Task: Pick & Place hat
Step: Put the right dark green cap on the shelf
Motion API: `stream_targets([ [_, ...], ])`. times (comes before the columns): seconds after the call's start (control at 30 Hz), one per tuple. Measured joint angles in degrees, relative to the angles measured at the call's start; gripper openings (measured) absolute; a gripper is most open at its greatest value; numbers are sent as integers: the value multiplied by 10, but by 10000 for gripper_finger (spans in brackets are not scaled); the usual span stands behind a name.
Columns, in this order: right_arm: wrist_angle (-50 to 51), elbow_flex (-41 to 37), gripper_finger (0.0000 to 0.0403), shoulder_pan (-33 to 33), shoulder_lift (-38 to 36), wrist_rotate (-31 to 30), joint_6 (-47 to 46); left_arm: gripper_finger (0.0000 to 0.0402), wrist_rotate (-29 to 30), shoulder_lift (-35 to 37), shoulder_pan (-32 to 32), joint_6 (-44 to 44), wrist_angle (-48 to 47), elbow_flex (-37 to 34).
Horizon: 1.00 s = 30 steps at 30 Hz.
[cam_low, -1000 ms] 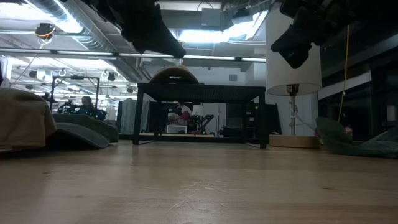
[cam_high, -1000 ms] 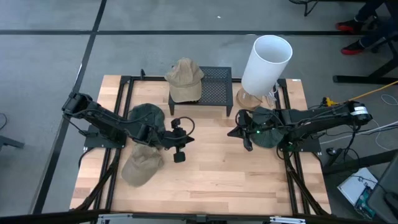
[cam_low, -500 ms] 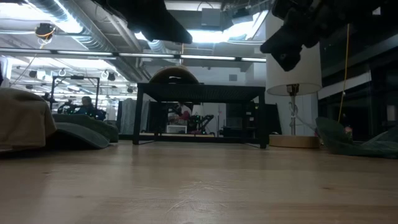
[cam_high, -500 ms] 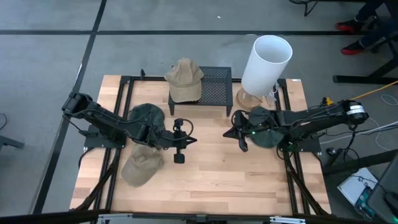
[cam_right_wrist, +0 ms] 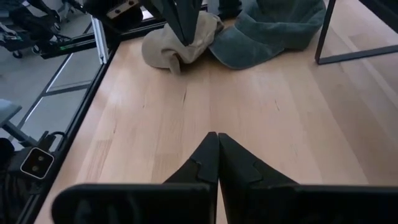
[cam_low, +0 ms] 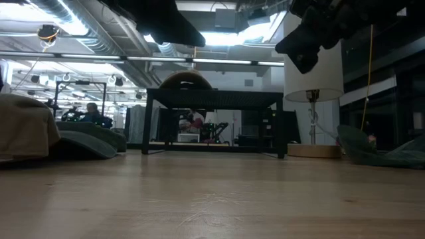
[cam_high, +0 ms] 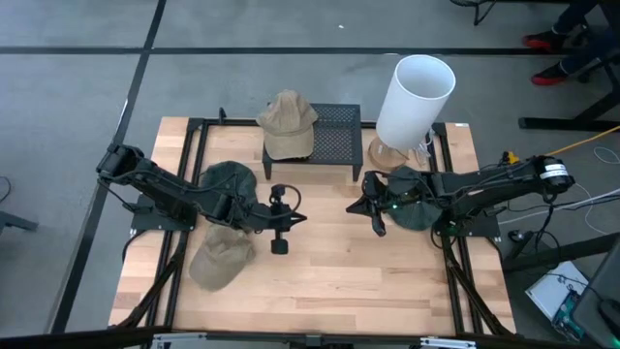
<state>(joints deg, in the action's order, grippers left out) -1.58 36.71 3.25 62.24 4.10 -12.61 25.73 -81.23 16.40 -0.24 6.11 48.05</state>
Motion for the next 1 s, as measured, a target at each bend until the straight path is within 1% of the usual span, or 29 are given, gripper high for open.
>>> stream_targets([
  [0.4,1,0,7,0,0,0,15,5,2,0,0,4,-1,0],
  [0.57,-2,0,7,0,0,0,41,5,2,0,0,5,-1,0],
  [0.8,-24,0,7,0,0,0,42,7,1,0,0,5,-1,0],
  [1.0,-72,0,7,0,0,0,41,5,1,0,0,5,-1,0],
])
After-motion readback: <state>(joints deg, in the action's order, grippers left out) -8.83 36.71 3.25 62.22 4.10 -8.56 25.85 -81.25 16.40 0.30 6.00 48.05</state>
